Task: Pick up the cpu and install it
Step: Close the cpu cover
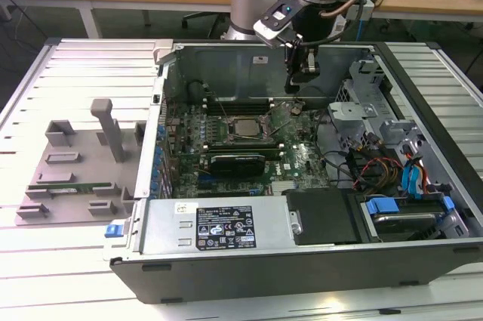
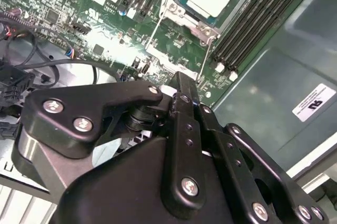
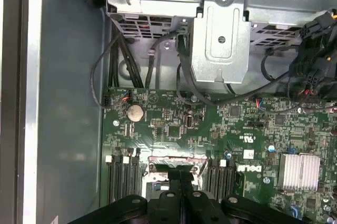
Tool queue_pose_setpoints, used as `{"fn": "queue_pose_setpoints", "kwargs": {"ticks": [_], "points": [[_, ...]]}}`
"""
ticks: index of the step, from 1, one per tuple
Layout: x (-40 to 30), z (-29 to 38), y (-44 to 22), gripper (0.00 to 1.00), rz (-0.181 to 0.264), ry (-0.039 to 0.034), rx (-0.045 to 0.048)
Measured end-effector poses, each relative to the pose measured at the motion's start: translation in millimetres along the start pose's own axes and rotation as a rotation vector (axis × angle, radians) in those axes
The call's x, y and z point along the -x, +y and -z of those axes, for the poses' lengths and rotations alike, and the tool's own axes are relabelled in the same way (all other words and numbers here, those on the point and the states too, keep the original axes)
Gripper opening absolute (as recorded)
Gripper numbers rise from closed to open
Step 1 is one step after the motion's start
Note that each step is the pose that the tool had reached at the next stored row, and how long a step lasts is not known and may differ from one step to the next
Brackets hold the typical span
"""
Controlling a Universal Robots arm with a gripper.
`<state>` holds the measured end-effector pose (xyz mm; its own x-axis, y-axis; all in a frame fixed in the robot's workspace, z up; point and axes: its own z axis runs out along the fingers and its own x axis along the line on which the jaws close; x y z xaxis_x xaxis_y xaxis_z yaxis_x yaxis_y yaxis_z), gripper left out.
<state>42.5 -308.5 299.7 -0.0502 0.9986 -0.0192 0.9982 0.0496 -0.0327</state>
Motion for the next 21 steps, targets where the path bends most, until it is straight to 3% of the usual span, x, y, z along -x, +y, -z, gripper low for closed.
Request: {"fn": "queue_pose_setpoints", "kwargs": {"ticks": [14, 20, 21], "points": [[0.3, -8.8, 9.9, 0.11, 0.0, 0.0, -0.0007], [0.3, -20.3, 14.6, 0.11, 0.0, -0.0001, -0.0025], [0.3, -24.6, 16.6, 0.11, 0.0, -0.0002, -0.0029]]}}
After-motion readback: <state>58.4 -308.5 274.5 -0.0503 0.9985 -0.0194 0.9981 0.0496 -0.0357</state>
